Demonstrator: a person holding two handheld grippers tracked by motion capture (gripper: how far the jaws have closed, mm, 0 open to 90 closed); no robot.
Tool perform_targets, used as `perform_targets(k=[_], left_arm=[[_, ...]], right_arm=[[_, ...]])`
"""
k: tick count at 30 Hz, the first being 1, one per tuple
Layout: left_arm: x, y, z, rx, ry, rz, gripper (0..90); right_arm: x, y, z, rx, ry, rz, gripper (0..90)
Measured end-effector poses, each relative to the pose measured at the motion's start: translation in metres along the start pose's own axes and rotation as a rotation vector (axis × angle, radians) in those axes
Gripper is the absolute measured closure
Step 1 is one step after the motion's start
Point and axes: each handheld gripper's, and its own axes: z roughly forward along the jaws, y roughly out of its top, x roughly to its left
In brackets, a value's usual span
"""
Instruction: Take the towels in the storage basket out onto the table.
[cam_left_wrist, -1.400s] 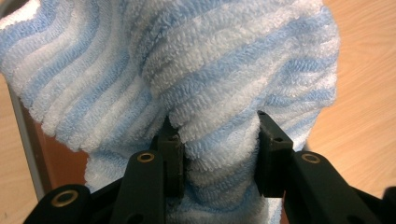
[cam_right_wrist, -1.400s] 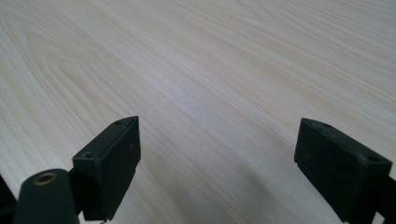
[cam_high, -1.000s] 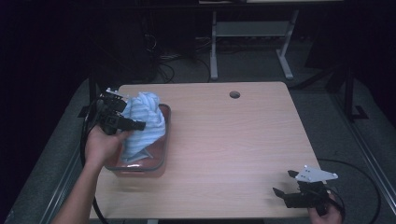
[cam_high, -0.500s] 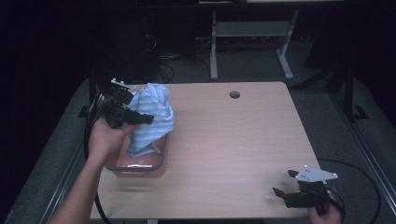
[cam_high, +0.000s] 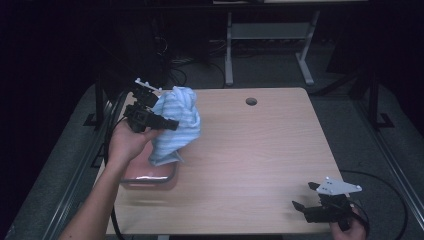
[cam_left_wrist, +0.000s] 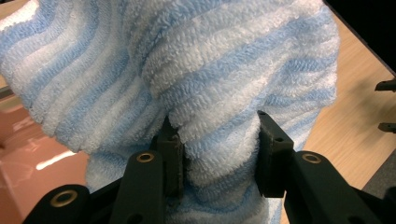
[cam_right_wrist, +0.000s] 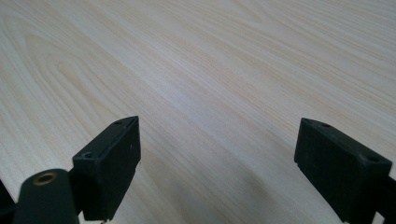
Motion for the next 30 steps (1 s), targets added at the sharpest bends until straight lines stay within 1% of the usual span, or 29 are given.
perform_targets(k=[2,8,12,15,18,22,30], left_arm=[[-0.002,0.002,0.003,0.004,-0.012,0.004,60.6],[-0.012,0.009,0.017,0.020,-0.028,0.027,60.6],[-0.017,0.013,0.026,0.025,-0.043,0.029,60.5],[-0.021,0.016,0.030,0.022,-0.051,0.033,60.5],[-0.025,0.019,0.035,0.037,-0.058,0.049,60.5],[-0.031,0.022,0.043,0.047,-0.069,0.061,60.4],[-0.039,0.029,0.053,0.053,-0.086,0.073,60.4]], right_arm=[[0.000,0.000,0.000,-0.001,0.000,0.000,14.1],[0.000,0.000,-0.001,-0.002,0.000,0.002,14.1],[-0.001,0.000,-0.001,-0.006,0.001,0.007,14.1],[-0.001,0.000,-0.001,-0.006,0.001,0.005,14.1],[-0.001,0.000,-0.001,-0.007,-0.001,0.001,14.1],[-0.001,0.000,-0.001,-0.009,0.000,0.002,14.0],[-0.001,0.001,-0.001,-0.010,0.001,0.005,14.1]])
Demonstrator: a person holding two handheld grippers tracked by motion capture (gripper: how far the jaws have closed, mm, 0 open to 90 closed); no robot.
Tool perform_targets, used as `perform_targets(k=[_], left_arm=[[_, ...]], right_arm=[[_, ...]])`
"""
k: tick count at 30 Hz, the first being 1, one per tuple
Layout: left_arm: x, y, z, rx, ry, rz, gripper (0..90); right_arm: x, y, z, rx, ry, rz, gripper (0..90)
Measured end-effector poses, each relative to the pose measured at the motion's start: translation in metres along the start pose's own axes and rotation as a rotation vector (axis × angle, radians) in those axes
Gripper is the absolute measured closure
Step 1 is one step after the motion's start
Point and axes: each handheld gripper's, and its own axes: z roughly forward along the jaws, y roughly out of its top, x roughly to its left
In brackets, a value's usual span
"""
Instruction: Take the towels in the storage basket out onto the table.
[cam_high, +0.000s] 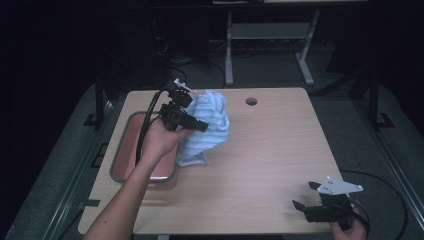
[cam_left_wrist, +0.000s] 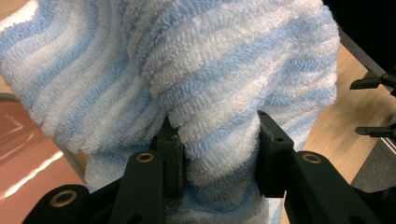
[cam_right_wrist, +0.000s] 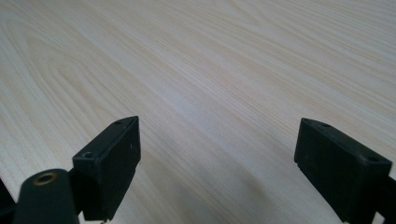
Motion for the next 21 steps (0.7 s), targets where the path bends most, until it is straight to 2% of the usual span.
perform_targets(k=[21], left_arm=[[-0.013,0.015,0.029,0.014,-0.039,0.014,60.3]], right_arm=[[-0.003,-0.001,-0.002,-0.013,0.002,0.008,14.1]])
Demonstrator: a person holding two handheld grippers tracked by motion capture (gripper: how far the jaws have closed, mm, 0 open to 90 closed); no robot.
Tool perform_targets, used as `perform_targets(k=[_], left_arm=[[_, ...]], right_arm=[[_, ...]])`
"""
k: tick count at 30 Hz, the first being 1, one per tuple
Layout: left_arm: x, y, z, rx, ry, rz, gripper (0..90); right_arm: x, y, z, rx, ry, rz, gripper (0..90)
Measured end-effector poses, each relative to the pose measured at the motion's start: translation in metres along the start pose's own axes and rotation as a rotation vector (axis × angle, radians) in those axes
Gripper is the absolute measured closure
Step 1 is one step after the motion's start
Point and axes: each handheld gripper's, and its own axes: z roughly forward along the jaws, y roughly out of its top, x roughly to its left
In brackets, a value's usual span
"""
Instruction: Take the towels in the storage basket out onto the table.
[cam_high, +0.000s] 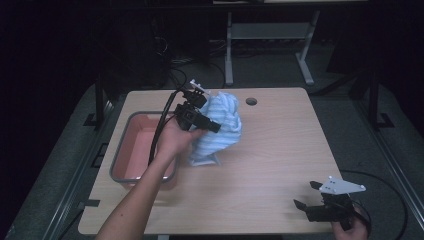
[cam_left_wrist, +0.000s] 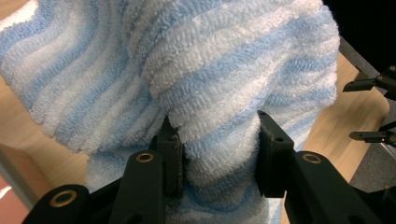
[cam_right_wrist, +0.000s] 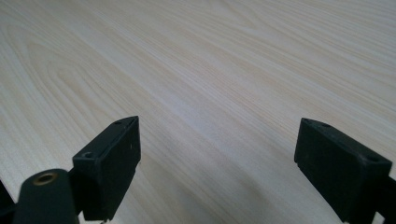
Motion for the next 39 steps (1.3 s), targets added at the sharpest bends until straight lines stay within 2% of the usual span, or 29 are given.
perform_targets(k=[25,39], left_arm=[[-0.007,0.014,0.032,0.028,-0.036,0.006,60.0],[-0.012,0.016,0.057,0.052,-0.056,0.011,60.0]], right_arm=[[-0.002,0.000,-0.001,-0.007,-0.001,0.013,14.1],[-0.001,0.000,0.000,-0.006,0.009,0.011,14.1]])
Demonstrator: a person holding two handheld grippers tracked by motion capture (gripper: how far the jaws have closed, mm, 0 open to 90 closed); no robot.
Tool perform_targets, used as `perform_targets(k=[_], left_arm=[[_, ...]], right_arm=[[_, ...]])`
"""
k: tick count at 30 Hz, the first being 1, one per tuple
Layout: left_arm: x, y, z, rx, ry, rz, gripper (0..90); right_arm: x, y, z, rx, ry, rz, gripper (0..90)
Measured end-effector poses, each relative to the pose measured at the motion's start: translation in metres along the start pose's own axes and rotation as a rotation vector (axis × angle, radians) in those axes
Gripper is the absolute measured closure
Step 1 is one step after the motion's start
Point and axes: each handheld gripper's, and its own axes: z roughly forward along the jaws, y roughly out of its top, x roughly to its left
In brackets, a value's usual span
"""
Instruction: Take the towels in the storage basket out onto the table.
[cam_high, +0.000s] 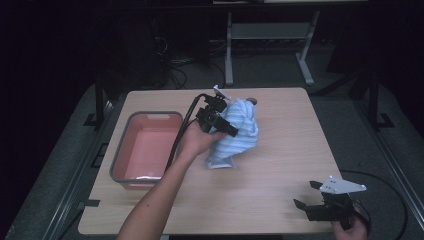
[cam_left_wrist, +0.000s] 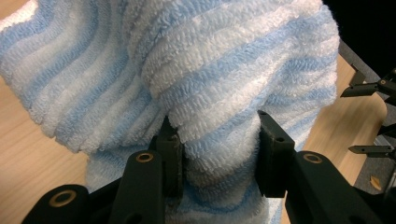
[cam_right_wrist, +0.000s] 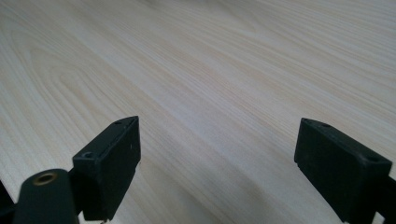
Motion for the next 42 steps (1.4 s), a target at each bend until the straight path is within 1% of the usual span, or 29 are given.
perform_targets(k=[1,3,5,6,7,9,10,12,16,18,21,23,24,25,28,32,33,37,40,42], left_arm=[[-0.001,0.000,0.002,-0.005,-0.001,-0.007,60.0],[0.000,0.000,0.005,0.002,-0.002,-0.002,60.0],[-0.001,0.001,0.009,-0.003,-0.002,-0.015,60.0],[0.000,0.001,0.010,0.005,-0.002,-0.009,60.0],[0.000,0.001,0.012,0.001,-0.004,-0.018,60.0],[0.002,0.001,0.016,0.006,-0.005,-0.017,60.0],[0.002,0.000,0.018,0.000,-0.008,-0.026,60.0],[0.004,0.000,0.024,0.010,-0.011,-0.031,60.0],[0.007,-0.002,0.035,0.010,-0.020,-0.054,60.0],[0.008,-0.002,0.039,0.015,-0.021,-0.053,60.0],[0.009,-0.004,0.047,0.015,-0.024,-0.074,59.8],[0.009,-0.004,0.050,0.024,-0.017,-0.070,59.8],[0.009,-0.005,0.052,0.022,-0.017,-0.075,59.8],[0.008,-0.004,0.054,0.018,-0.023,-0.081,59.7],[0.007,-0.004,0.058,0.017,-0.026,-0.076,59.7],[0.006,-0.005,0.063,-0.004,-0.042,-0.097,59.1],[0.007,-0.005,0.064,0.000,-0.042,-0.092,59.0],[0.009,-0.008,0.069,-0.003,-0.037,-0.101,58.8],[0.009,-0.009,0.073,0.004,-0.038,-0.108,58.4],[0.009,-0.009,0.076,0.017,-0.029,-0.100,58.0]], right_arm=[[0.000,0.000,0.000,-0.002,0.000,0.002,14.0],[0.000,0.000,0.000,-0.001,0.000,0.002,14.1],[0.000,0.000,0.000,-0.002,0.000,0.000,14.1],[0.000,0.000,0.000,-0.002,0.000,0.001,14.1],[0.000,0.000,0.000,-0.003,0.000,0.002,14.1],[0.000,0.000,0.000,-0.006,0.000,-0.002,14.1],[-0.001,0.000,0.000,-0.007,0.000,-0.007,14.0],[0.000,0.000,0.000,-0.004,0.002,-0.003,14.1],[0.000,0.000,0.000,-0.004,0.002,-0.005,14.1],[0.000,0.000,0.000,-0.005,0.002,-0.003,14.1],[-0.001,0.000,0.000,-0.005,0.001,-0.001,14.1],[-0.001,0.000,0.000,-0.005,0.001,-0.007,14.0],[-0.001,0.000,0.000,-0.005,0.001,-0.008,14.1],[-0.001,0.000,0.000,-0.008,0.002,-0.010,14.1],[-0.001,0.000,0.000,-0.010,0.000,-0.008,14.0],[-0.001,0.000,0.000,-0.011,-0.001,-0.008,14.1],[-0.001,0.000,0.000,-0.011,-0.002,-0.007,14.1],[-0.001,0.000,0.000,-0.007,-0.001,-0.004,14.1],[-0.001,0.000,0.000,-0.006,0.000,-0.003,14.1],[-0.001,0.000,0.000,-0.006,0.000,-0.003,14.1]])
